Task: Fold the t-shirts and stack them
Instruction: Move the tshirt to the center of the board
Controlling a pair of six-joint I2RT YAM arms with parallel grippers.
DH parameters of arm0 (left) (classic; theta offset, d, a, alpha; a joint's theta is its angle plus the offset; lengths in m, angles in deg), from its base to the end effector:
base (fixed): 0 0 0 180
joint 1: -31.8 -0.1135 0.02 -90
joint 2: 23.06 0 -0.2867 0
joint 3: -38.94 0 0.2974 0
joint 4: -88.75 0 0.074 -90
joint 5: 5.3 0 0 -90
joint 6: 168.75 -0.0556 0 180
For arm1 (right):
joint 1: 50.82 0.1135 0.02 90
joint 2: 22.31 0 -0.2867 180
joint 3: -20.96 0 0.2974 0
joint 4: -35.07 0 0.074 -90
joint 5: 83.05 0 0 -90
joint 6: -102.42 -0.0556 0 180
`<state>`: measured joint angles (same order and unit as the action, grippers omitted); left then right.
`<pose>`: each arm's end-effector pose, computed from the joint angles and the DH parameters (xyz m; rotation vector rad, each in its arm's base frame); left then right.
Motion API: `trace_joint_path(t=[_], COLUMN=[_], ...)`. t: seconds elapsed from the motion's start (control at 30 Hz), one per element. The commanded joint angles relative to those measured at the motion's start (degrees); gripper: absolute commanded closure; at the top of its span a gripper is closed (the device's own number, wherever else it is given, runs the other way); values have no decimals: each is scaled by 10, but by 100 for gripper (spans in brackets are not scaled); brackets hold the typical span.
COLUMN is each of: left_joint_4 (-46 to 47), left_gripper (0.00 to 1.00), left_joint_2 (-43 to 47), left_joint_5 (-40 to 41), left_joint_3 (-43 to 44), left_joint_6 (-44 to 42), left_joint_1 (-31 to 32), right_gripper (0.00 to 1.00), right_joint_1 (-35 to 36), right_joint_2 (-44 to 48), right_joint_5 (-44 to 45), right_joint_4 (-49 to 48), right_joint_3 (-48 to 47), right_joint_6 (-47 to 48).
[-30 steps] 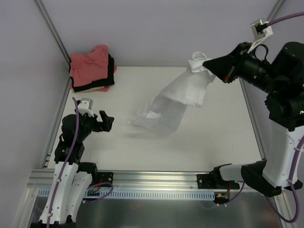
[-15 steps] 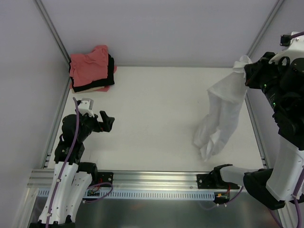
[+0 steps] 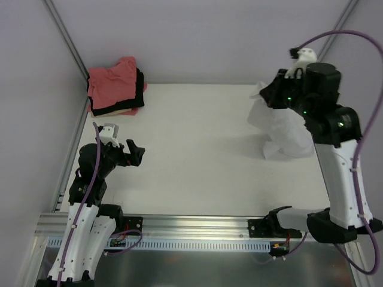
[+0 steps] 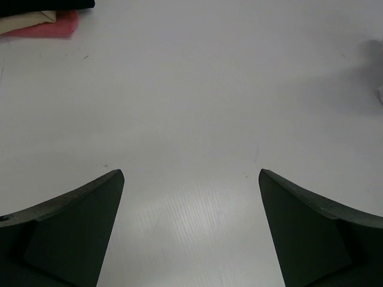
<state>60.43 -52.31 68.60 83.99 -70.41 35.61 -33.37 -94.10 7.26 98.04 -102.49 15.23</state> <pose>0.1790 -0.0274 0.3069 0.1320 1.7937 -0.4031 0.2309 0.0723 0.5937 -0.3077 1.7448 0.1803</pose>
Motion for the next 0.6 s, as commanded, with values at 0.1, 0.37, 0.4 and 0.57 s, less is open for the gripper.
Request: trace_joint_path(t=[0.1,0.37,0.4,0.57], left_joint_4=[6,-2,-4,-5], left_gripper=[2,1,1,1], left_joint_2=[-2,-10,-11,-11], left_joint_5=[3,11,11,17], left_joint_3=[19,24,24,24], left_joint_6=[-1,-5,-6,-8], left_joint_1=[4,4,4,4], right_gripper=[99,67,46,1], right_joint_1=[95,237,246,292], right_joint_2=[-96,-282,-301,-354], right_joint_5=[-233,-326,-335,-323], right_joint_4=[-151,-216,-221,-265], right_joint_3=[142,68,53,13], right_joint_6=[-38,-34,-34,-37])
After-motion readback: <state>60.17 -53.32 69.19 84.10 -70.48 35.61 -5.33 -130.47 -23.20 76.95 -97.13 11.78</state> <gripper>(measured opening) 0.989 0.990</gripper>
